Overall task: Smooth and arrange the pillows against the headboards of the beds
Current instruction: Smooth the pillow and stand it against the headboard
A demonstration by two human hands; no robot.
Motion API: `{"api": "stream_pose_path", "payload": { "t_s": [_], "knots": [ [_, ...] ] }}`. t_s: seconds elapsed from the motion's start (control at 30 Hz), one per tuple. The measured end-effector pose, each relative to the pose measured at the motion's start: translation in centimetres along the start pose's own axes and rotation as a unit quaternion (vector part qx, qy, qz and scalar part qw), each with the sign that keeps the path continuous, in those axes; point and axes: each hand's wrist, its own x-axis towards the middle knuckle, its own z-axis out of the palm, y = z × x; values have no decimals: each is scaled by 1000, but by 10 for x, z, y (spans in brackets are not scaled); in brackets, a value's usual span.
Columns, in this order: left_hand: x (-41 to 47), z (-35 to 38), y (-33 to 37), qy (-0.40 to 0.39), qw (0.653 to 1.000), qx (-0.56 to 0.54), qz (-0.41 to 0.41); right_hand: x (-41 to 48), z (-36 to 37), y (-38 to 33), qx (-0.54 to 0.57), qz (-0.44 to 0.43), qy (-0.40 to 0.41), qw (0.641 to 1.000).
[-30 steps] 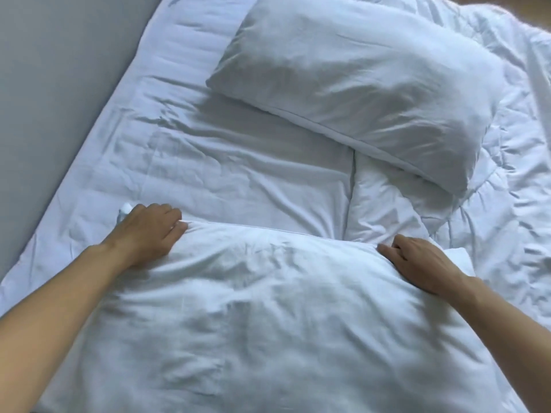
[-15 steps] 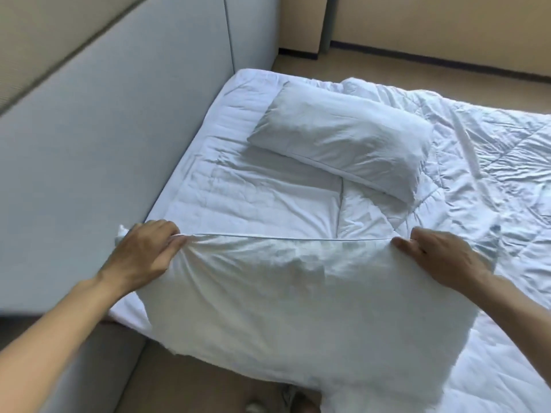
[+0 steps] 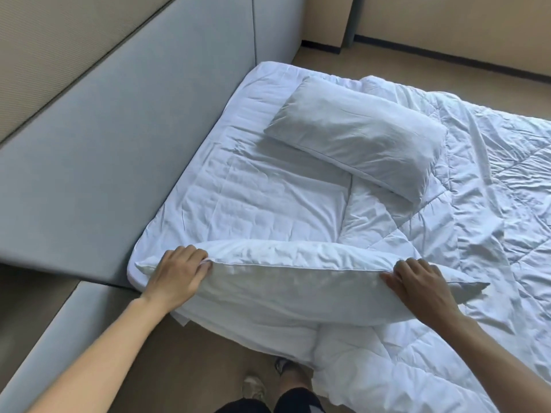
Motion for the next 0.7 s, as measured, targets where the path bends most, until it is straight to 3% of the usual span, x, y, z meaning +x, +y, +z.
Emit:
{"api": "stream_pose_path", "payload": {
  "t_s": [0.2,0.33,0.5,0.6,0.7],
  "knots": [
    [42,1,0,62,998,4,-1,35,0,20,-8,-2,-24,1000],
    [58,-27,-18,120,989,45,73,72,-21,33,51,24,-38,998],
    [45,-77,-49,154,979,95,90,131,-56,40,55,-107,-59,991],
    [19,-102,-61,159,982,93,39,180,-66,23,54,-160,-90,982],
    [-20,-123,-78,171,981,94,-15,230,-81,-9,63,-222,-57,971]
  ]
}}
